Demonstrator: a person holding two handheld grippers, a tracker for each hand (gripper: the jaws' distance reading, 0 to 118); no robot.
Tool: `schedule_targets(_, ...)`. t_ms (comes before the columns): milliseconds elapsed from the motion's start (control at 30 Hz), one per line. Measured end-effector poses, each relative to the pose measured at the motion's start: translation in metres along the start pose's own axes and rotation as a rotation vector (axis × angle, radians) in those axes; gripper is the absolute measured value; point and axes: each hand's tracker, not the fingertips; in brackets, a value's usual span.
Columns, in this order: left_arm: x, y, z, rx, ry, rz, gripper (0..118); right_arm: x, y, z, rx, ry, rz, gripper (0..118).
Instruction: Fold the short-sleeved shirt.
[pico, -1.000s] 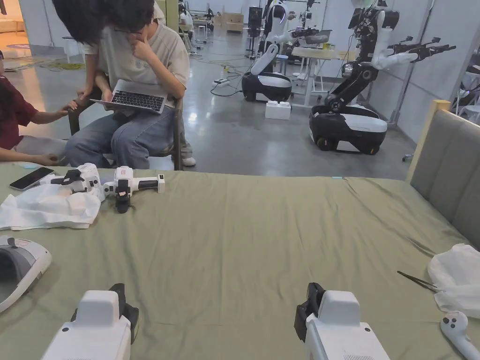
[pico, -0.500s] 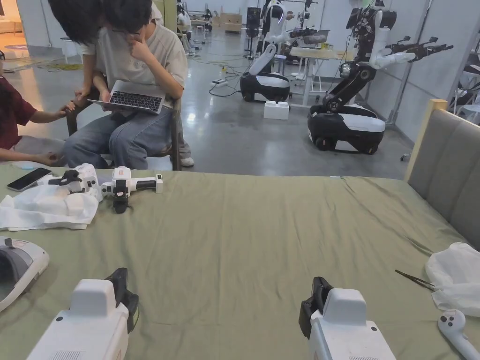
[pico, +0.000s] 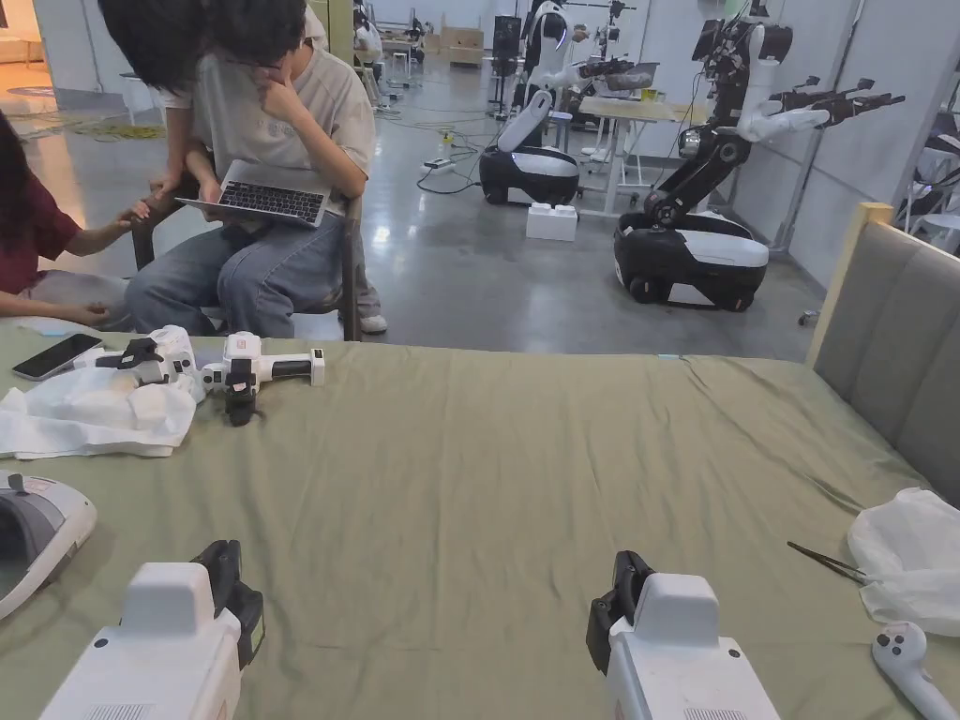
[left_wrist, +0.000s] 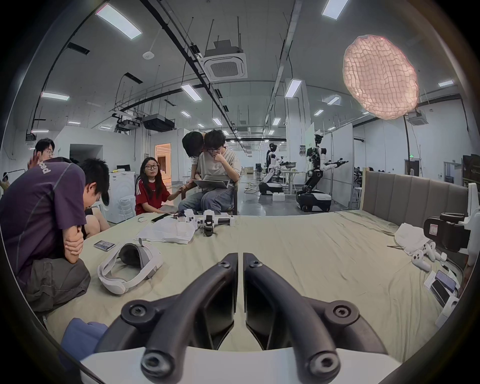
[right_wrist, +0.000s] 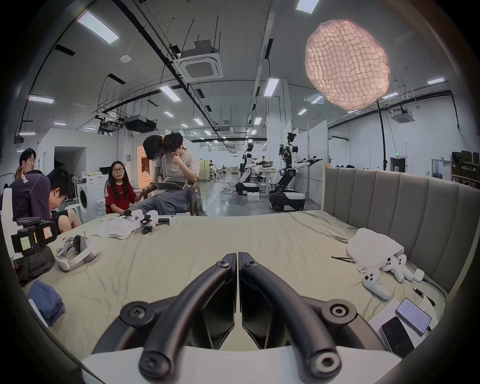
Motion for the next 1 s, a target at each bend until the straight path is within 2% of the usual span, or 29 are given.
schedule_targets(67,-0.002,0.001,-0.001,-0.003,0.0,0.008,14,0.0,0.0,-0.001,-0.002,-0.001,0.001,0)
schedule_targets(133,-0.003,0.002,-0.001,-0.005,0.003,0.008,25,0.0,0.0,-0.002,-0.003,-0.006,0.002,3)
schedule_targets(167,-0.002,0.002,-0.002,-0.004,0.005,0.009,39,0.001,0.0,-0.002,-0.004,-0.011,0.003,14)
schedule_targets(267,-0.003,0.005,-0.002,0.003,0.018,0.007,75,0.001,0.0,-0.004,-0.013,-0.033,0.012,73)
schedule_targets(300,-0.002,0.005,-0.002,0.009,0.024,0.003,79,0.001,-0.001,-0.005,-0.014,-0.039,0.015,80)
schedule_targets(467,-0.001,0.009,-0.006,0.006,0.044,-0.03,89,0.003,-0.001,-0.008,-0.008,-0.05,0.034,100)
schedule_targets(600,-0.003,0.011,-0.006,0.024,0.055,-0.018,100,0.006,0.001,-0.009,0.001,-0.03,0.01,104)
schedule_targets(700,-0.005,0.012,-0.006,0.03,0.053,0.003,107,0.004,0.003,-0.008,0.014,-0.013,0.028,107)
schedule_targets(800,-0.007,0.012,-0.006,0.031,0.042,0.014,107,0.003,0.005,-0.008,0.026,0.014,0.021,107)
schedule_targets(1000,-0.006,0.012,-0.009,0.011,0.069,-0.009,107,0.003,0.012,-0.013,-0.048,0.023,-0.074,107)
